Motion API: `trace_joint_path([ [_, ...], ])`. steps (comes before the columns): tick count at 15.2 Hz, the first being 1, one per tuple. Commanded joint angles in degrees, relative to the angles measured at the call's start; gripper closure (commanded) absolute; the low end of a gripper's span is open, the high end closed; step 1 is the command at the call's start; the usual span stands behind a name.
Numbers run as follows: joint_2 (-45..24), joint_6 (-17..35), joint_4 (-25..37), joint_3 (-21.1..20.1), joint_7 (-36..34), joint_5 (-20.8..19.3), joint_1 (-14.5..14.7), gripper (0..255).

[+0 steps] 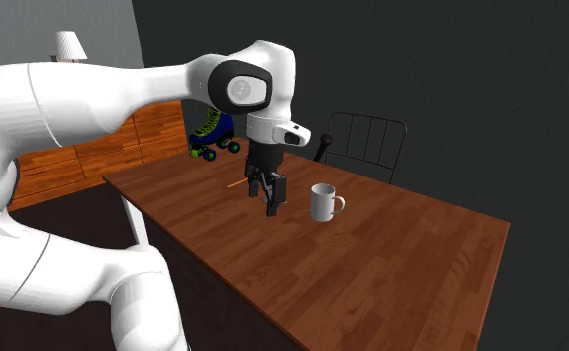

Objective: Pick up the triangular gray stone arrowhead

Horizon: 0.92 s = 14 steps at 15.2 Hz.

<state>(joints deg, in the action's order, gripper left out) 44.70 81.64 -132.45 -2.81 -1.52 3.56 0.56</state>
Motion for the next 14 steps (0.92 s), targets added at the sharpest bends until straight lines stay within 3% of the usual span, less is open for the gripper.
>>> trace_joint_path([
  [1,0.00,0.00,0.00,0.00,0.00,0.00,0.00,0],
  [8,-5.44,9.55,-1.79,-8.94,-11.29,5.40,1.00,0],
  [14,-13.52,18.00,-0.04,-16.61,-20.93,7.67,1.07,0],
])
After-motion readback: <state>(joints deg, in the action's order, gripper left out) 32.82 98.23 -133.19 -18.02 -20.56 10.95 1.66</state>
